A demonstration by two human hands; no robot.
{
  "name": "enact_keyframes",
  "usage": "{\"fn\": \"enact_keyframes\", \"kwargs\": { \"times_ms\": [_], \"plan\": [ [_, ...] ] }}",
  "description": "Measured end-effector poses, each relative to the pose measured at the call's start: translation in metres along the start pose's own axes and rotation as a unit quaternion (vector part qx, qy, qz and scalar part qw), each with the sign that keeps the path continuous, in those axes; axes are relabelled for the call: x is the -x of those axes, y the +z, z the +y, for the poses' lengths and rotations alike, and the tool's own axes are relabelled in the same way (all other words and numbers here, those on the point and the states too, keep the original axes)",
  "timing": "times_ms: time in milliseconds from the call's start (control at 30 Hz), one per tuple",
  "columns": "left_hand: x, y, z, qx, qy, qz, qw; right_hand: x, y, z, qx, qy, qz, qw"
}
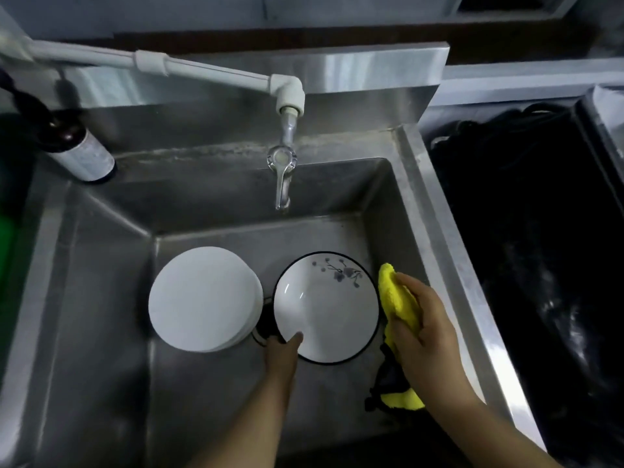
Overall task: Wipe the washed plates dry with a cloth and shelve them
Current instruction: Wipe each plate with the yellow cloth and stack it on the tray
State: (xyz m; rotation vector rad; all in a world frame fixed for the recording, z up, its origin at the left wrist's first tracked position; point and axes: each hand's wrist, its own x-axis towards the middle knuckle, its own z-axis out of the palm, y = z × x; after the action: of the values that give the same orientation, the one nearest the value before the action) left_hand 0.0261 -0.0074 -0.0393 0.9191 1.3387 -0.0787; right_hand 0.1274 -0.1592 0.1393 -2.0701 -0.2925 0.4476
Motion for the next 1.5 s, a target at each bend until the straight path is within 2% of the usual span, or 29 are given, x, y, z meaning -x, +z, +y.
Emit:
{"fn": "enact_keyframes", "kwargs": {
  "times_ms": [133,267,500,733,800,1000,1233,1367,1500],
  "plan": [
    [-0.011,0.002,-0.004,0.053,-0.047,-0.043,0.997,0.002,0.010,0.010,-0.001,0.042,0.013,0.999],
    [-0.018,0.006,-0.013,-0.011,-0.005,-0.003,1.000,0.004,0.011,0.012,0.012,0.042,0.022,0.999],
    [0.006,0.008,0.004,-0.024,0.054,0.017,0.998,0.013,-0.003,0.002,-0.010,0.044,0.025,0.999],
    [0.055,-0.031,0.018,-0.102,0.114,0.050,0.987,0.032,-0.024,-0.019,-0.009,0.013,0.009,1.000],
    [0.079,-0.046,0.030,-0.111,0.161,0.069,0.978,0.036,-0.029,-0.025,0.001,-0.005,0.008,1.000],
    [0.177,-0.085,0.083,-0.208,0.321,0.169,0.908,0.042,-0.047,-0.057,0.014,-0.046,-0.012,0.999],
    [0.292,-0.108,0.138,-0.195,0.476,0.252,0.820,0.038,-0.076,-0.128,-0.046,-0.141,-0.035,0.988],
    [0.351,-0.113,0.160,-0.163,0.580,0.293,0.743,0.045,-0.098,-0.181,-0.088,-0.245,-0.055,0.964],
    [0.399,-0.113,0.173,-0.127,0.663,0.323,0.664,0.054,-0.124,-0.223,-0.169,-0.303,-0.102,0.932]
  ]
}}
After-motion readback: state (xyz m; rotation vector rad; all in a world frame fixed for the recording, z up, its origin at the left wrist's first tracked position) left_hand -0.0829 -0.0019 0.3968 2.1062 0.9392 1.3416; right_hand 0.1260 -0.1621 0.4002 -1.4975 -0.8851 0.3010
